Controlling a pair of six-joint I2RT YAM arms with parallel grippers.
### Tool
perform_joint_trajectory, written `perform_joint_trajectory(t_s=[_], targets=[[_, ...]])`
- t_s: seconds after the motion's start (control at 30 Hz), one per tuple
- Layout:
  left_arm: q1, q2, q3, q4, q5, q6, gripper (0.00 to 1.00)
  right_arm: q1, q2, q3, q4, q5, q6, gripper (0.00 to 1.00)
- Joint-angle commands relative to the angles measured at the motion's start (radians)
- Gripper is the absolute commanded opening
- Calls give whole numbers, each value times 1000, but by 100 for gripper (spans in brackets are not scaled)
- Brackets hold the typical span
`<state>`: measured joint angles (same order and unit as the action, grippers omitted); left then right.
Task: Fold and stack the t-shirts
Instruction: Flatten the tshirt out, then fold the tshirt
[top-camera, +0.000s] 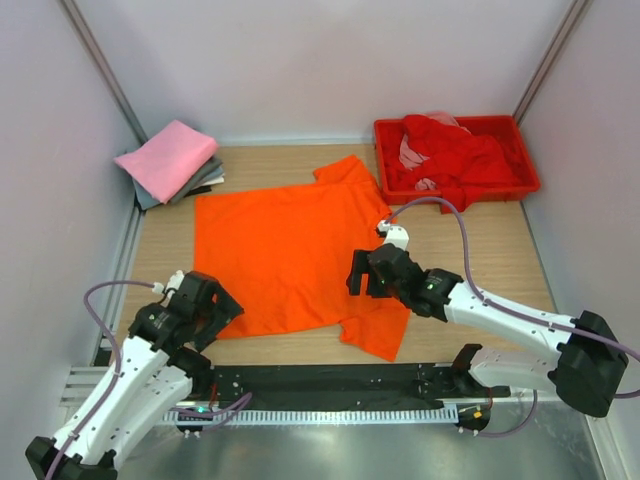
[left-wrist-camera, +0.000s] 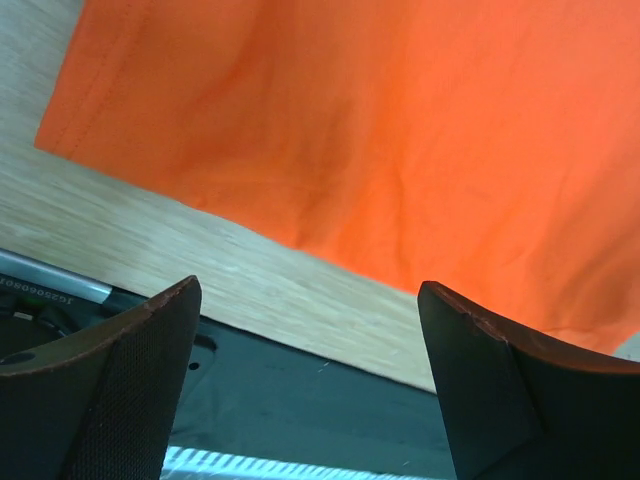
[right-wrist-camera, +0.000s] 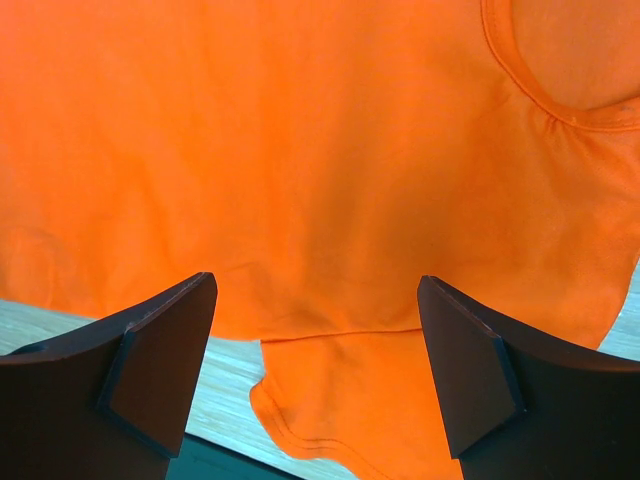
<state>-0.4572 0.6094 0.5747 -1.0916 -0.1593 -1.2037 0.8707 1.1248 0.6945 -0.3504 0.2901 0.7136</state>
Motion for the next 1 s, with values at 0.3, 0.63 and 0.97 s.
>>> perform_joint_trajectory(t_s=[0.3, 0.63, 0.97], targets=[[0, 173, -42, 4, -180, -224, 85, 5, -23, 10, 59, 29, -31, 88], [32, 303, -75, 30, -240, -215, 69, 5, -65, -9, 36, 55, -43, 89], [34, 372, -87, 99, -275, -209, 44, 4, -123, -32, -27, 96, -19, 91]])
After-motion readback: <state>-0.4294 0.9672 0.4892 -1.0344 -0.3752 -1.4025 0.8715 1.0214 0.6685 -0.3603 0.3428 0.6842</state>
